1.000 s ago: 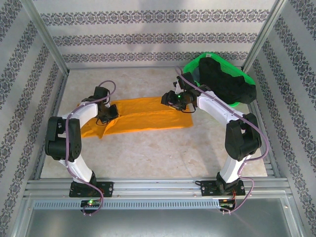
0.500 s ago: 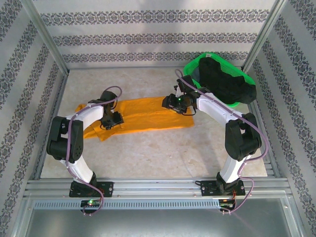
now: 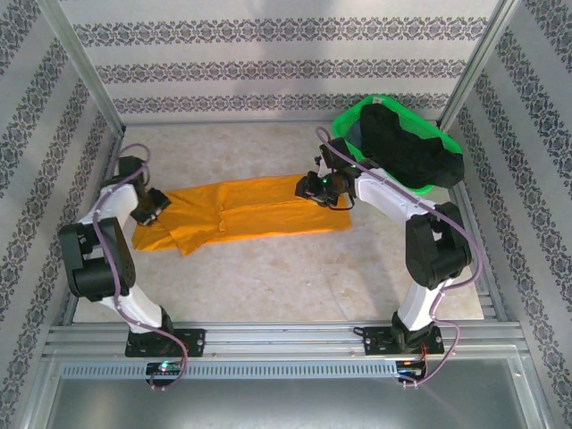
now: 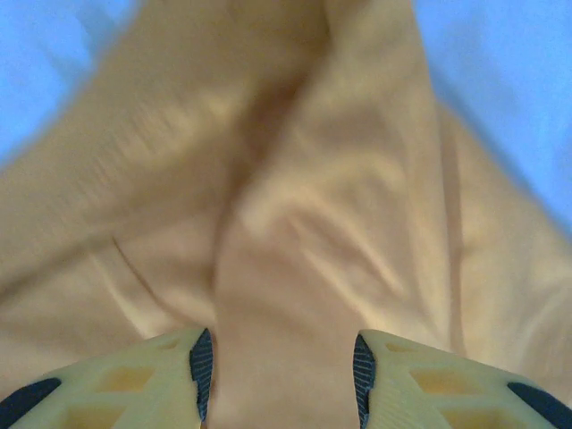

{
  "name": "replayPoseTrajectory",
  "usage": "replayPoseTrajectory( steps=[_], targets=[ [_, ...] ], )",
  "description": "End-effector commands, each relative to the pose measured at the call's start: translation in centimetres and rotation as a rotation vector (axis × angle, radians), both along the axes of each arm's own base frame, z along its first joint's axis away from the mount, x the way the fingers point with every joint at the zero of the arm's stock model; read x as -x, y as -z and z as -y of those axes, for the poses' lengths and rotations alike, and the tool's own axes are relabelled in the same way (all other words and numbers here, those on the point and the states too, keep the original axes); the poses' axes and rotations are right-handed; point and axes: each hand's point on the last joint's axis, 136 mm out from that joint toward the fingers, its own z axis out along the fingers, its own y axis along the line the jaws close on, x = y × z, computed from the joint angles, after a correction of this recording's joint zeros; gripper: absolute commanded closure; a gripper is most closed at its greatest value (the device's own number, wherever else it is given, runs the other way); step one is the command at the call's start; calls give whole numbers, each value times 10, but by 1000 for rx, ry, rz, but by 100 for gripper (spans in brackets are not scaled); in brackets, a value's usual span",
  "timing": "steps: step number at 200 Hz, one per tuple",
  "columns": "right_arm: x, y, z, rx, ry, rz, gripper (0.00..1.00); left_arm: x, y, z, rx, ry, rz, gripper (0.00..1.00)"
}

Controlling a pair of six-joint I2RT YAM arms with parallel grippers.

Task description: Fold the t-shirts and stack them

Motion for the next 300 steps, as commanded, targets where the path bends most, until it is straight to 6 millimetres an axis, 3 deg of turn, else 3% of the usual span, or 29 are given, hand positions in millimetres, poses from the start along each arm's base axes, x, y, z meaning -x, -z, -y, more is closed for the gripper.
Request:
replayPoseTrajectory(
  steps=[1,36,80,103,140,176,213,244,265,281,300],
  targets=[
    [-22,8,10,11,19,11,62,-40,-9,-21,60,-5,131,53],
    [-37,16,14,9,22,-10,62,-64,-6,-46,61,26,202,53],
    [-43,32,22,29,44,-48,61,-68,10,-41,98,62,209,62],
    [-46,41,26,41,55,-64,61,-68,14,-39,106,64,205,72],
    [-48,53,33,76,82,-96,61,-54,17,-57,20,22,132,100],
    [-47,58,37,90,102,-120,61,-46,13,-77,-18,-28,111,100],
    [-44,57,37,99,93,-121,61,-49,16,-80,15,-30,114,100],
    [-41,51,35,115,78,-98,61,-44,16,-81,8,-39,76,60],
    [-40,32,26,116,39,-24,61,-32,-10,-85,-90,-75,88,55],
    [-36,15,13,99,-17,39,59,-28,-35,-66,-109,-71,155,55],
    [-25,-3,-7,73,-98,102,54,-29,-48,-10,-56,14,211,55]
  ],
)
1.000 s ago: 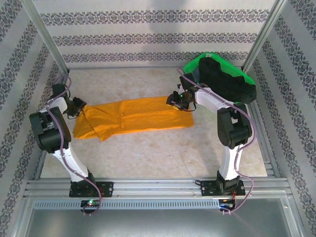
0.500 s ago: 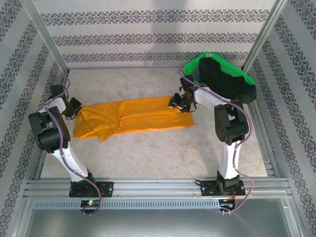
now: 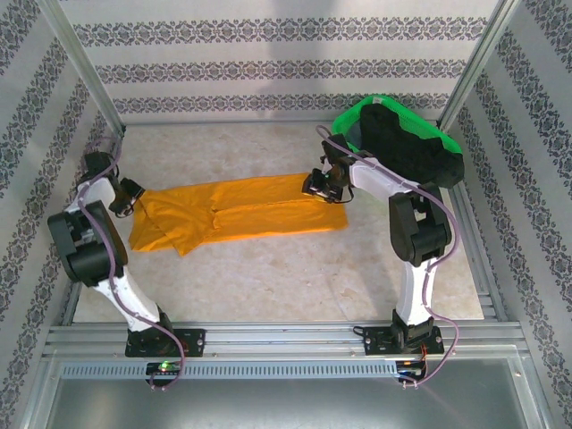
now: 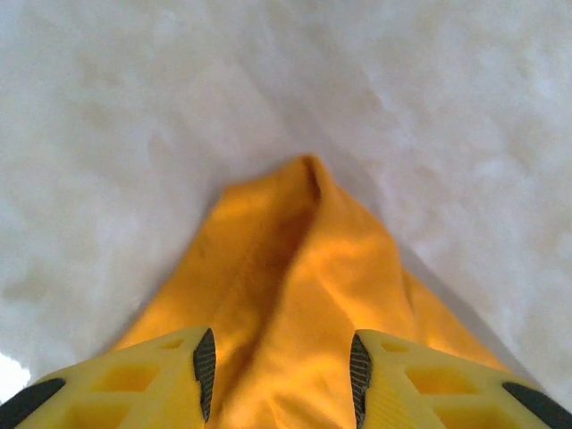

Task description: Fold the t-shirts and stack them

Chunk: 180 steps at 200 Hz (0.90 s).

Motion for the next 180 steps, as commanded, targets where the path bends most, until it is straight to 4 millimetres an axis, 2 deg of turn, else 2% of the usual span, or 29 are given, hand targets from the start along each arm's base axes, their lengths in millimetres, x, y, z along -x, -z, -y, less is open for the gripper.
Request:
replayPoseTrajectory(
  steps=[1,12,30,48,61,92,151,180],
  targets=[
    [11,-43,-27,-34,-123,141,54,-1,-33,57,9,76,78,55],
    [20,-52,-38,-57,-159,163,51,0,-31,95,52,142,94,52],
    [34,-61,-53,-99,-197,178,47,4,-18,155,160,227,98,48],
    [46,-66,-62,-126,-216,175,45,13,-1,201,224,297,67,48],
    [51,-68,-65,-137,-219,169,44,20,10,222,219,341,23,48],
    [55,-68,-61,-131,-210,170,44,29,31,239,207,377,-42,50],
    [58,-65,-54,-126,-189,164,45,19,36,255,199,423,-55,53],
    [57,-64,-52,-124,-179,161,45,13,29,261,200,442,-35,54]
  ],
)
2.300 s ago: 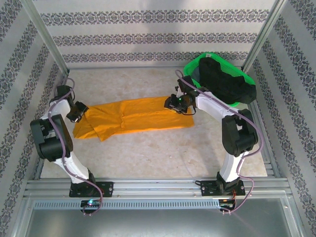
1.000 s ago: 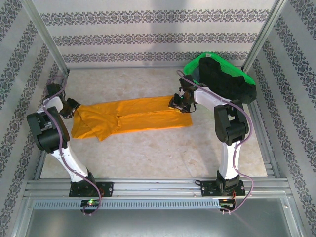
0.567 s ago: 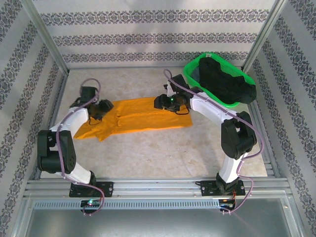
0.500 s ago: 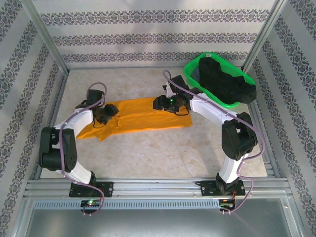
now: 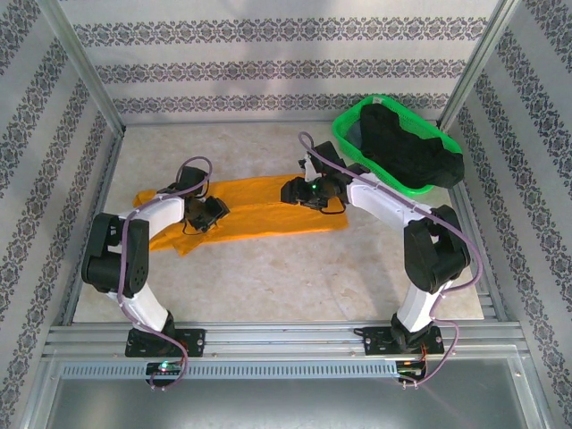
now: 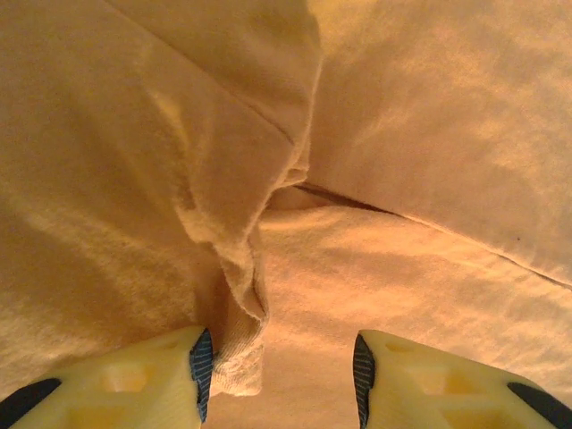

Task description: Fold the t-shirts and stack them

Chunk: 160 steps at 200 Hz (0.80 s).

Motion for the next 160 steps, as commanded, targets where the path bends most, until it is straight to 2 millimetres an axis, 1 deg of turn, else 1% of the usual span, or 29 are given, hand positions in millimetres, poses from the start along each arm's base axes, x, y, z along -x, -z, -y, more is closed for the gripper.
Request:
replayPoseTrajectory(
  steps=[1,29,60,74,86,102,113,125,131,144,160],
  targets=[
    [-2,-10,5,-17,21,20,45,-16,-14,9,4,12,60,54],
    [-2,-4,6,-15,28,6,46,-21,-10,19,21,30,61,54],
    [-3,-3,4,-21,28,0,46,-28,-5,30,53,63,62,56],
    [-3,-5,3,-29,21,7,46,-27,-10,27,39,74,61,56],
    [-4,-11,-2,-57,5,27,46,-24,-21,20,21,66,75,55],
    [-4,-22,-9,-95,-22,65,45,-16,-37,-2,-24,30,85,51],
    [-2,-27,-14,-110,-35,78,45,-9,-46,-24,-64,-14,91,48],
    [-3,-29,-16,-120,-36,83,45,-1,-52,-52,-107,-79,96,48],
    [-3,-28,-16,-126,-34,81,45,2,-52,-67,-122,-118,90,49],
    [-3,-26,-19,-142,-35,74,45,11,-46,-96,-128,-194,57,51],
    [-3,-25,-22,-160,-39,68,45,20,-39,-129,-186,-238,29,53]
  ],
)
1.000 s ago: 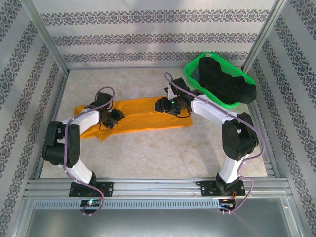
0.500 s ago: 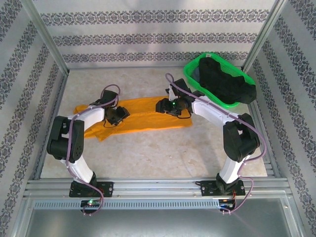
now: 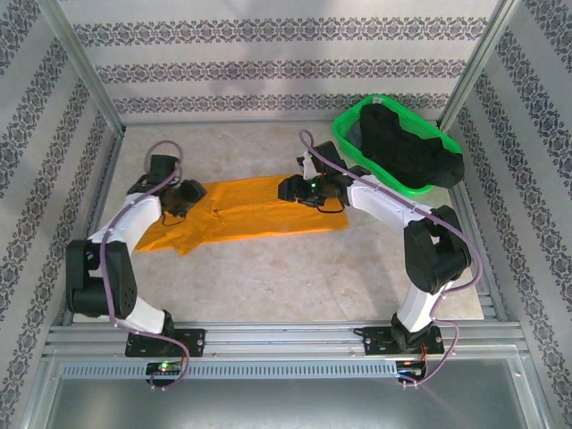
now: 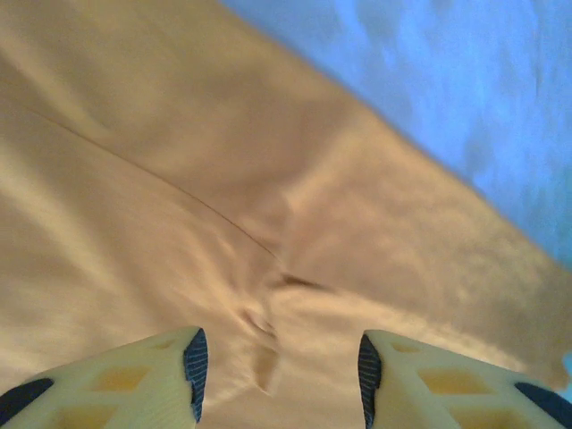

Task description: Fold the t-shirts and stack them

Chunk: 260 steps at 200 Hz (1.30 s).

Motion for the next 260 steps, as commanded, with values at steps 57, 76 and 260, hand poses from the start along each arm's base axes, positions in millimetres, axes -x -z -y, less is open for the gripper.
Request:
replayPoseTrajectory(
  steps=[57,76,260],
  targets=[
    [7,-15,-18,-106,-49,13,45,46,61,-112,-90,-140,-223,54],
    [8,-15,-18,-105,-48,8,45,44,68,-114,-84,-135,-231,54],
    [6,-14,-15,-97,-21,4,46,38,49,-104,-76,-136,-171,100]
  ],
)
